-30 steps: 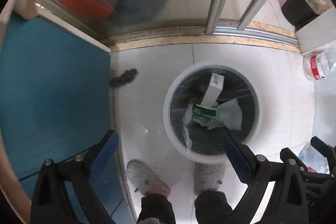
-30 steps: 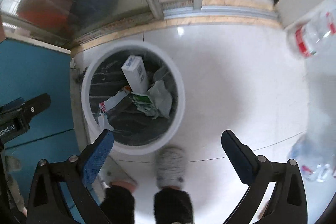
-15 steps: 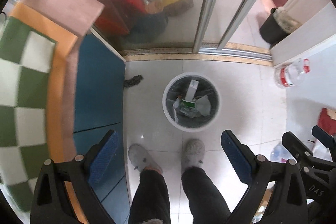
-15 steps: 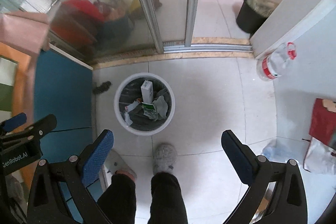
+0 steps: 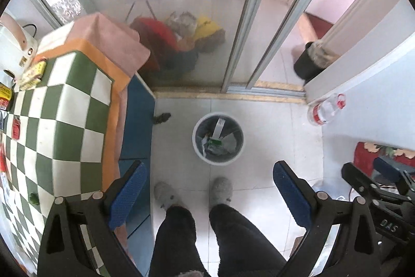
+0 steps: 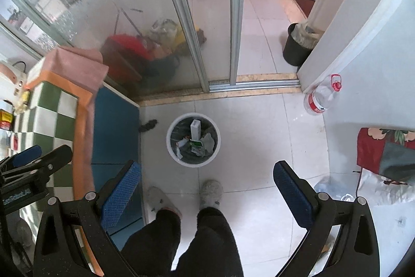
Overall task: Collect trash
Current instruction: 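Swing both tools back toward the counter, then grasp the red packet with the left tool while the right tool grasps the yellow seasoning box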
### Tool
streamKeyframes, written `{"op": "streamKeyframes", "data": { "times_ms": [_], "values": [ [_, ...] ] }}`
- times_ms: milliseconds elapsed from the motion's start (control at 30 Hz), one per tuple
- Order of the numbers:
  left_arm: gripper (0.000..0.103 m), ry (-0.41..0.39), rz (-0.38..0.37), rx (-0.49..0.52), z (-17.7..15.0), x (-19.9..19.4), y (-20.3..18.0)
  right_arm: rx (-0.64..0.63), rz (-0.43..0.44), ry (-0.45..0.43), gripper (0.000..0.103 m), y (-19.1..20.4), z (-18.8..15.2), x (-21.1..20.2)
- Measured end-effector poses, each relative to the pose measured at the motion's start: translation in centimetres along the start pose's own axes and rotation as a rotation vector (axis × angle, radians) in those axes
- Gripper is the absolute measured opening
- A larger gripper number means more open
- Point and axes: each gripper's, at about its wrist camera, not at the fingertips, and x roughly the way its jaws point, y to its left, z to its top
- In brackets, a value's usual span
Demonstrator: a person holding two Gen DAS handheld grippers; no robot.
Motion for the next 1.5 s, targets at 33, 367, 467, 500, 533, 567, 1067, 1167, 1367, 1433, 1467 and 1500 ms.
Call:
{"op": "streamKeyframes", "data": {
  "times_ms": [33,367,467,500,533,567,1067,1167,1367,1433,1467,1500],
  "values": [
    [0.1,-0.012,-0.008,0.0,0.0,-0.8,0.2,0.004,0.003,-0.001,0.103,0.1,0.0,-0.8],
    [0.1,-0.188,-0.003,-0.176,2.4,-7.2,8.1,0.01,0.083,-0.04,0.103,5.2,0.8,-4.8],
    [0.1,-0.248,0.053,-0.268,2.9,-8.7,14.0,-0.051,0.129,-0.06,0.103,10.0,2.3,-5.5],
    [0.103,-0.262,0.083,-0.305,3.0,-9.2,17.0,-0.072,0.142,-0.06,0.103,11.4,2.7,-5.4],
    [0.103,-0.263,0.115,-0.336,2.9,-9.3,19.4,-0.102,0.163,-0.059,0.103,13.7,3.2,-5.3],
    [0.103,-0.261,0.14,-0.359,2.7,-9.3,21.1,-0.123,0.179,-0.056,0.103,15.3,3.6,-5.1],
    [0.102,-0.009,0.264,-0.793,-5.4,-1.8,51.5,-0.643,0.306,0.078,0.103,53.4,5.6,5.4],
    [0.102,0.008,0.187,-0.818,-4.7,1.0,53.7,-0.749,0.266,0.083,0.103,59.3,6.4,8.2],
    [0.074,0.005,0.081,-0.861,-3.5,4.6,56.6,-0.962,0.188,0.088,0.103,68.1,7.2,13.3],
    [0.057,-0.02,0.097,-0.837,-3.1,4.4,56.4,-1.007,0.162,0.078,0.103,69.4,7.7,14.3],
    [0.044,-0.028,0.096,-0.832,-3.0,4.3,56.3,-1.027,0.151,0.075,0.103,70.1,7.8,14.8],
    [0.012,-0.049,0.072,-0.816,-2.8,4.1,56.0,-1.045,0.146,0.076,0.103,70.7,7.8,15.3]
  ]
}}
